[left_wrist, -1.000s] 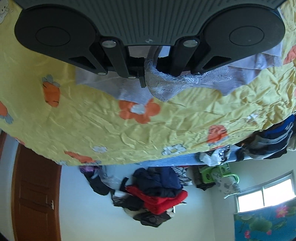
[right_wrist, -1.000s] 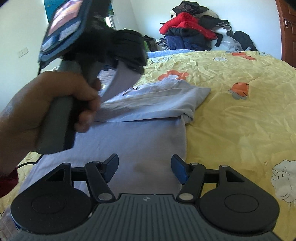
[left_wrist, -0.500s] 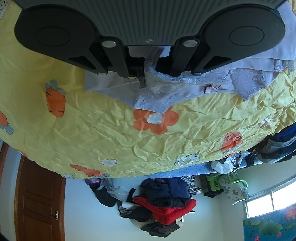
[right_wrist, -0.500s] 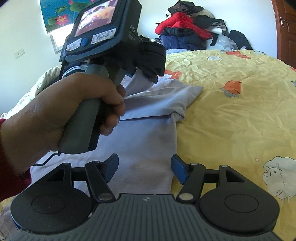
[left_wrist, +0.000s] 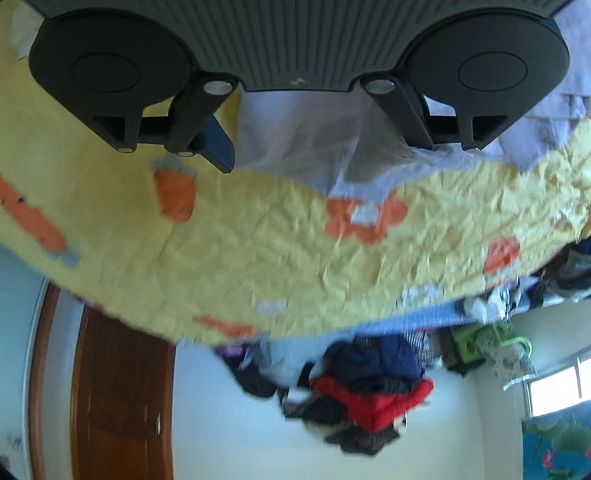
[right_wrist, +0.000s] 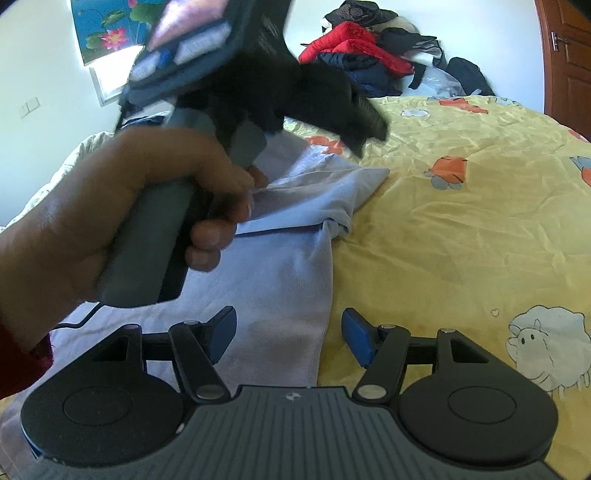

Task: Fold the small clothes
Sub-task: 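Carry the held sleeve across the sweater body with the left gripper, then open the left gripper to release the sleeve on the sweater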

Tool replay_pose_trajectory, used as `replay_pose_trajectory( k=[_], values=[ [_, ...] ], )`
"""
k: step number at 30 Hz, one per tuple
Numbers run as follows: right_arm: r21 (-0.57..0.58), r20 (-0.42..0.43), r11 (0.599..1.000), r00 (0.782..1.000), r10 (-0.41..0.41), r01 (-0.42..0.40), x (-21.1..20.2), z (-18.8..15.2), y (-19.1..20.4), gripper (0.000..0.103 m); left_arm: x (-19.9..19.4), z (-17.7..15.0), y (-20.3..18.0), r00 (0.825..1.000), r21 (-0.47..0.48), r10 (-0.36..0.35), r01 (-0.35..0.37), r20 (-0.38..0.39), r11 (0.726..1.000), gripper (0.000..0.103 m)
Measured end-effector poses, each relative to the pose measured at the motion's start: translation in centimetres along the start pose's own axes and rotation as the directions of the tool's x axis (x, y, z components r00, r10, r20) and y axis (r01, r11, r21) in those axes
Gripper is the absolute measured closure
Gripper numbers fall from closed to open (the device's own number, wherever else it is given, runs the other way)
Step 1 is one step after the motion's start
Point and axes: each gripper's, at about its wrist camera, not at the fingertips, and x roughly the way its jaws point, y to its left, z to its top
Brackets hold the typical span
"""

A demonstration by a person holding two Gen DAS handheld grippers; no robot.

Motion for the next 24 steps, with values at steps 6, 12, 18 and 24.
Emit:
replay_pose_trajectory(
  k=[6,12,18,24],
  values=[
    [-0.006,0.003,1.0,1.0,-0.01,0.01,0.1,0.2,0.3,0.036,-3.3,3.3,2.1,0.993,-0.085,-0.096,0.102,0.065,0.991,0.016],
    [-0.017,-0.013,1.0,1.0,-0.017,0.016,0.8,-0.1,0.6,0.035,-1.4,5.2,2.2,0.964,-0.179,-0.265,0.258,-0.015,0.949,0.0],
    [-0.028,-0.001,0.999,0.999,-0.042,0.041,0.3,0.2,0.9,0.035,2.4,3.0,1.0,0.886,-0.345,-0.451,0.393,-0.103,0.852,0.0],
    [-0.032,0.036,0.998,0.998,-0.055,0.056,-0.5,0.8,0.3,0.035,-2.1,3.7,3.6,0.951,-0.178,-0.307,0.307,0.028,0.935,0.0]
  ],
)
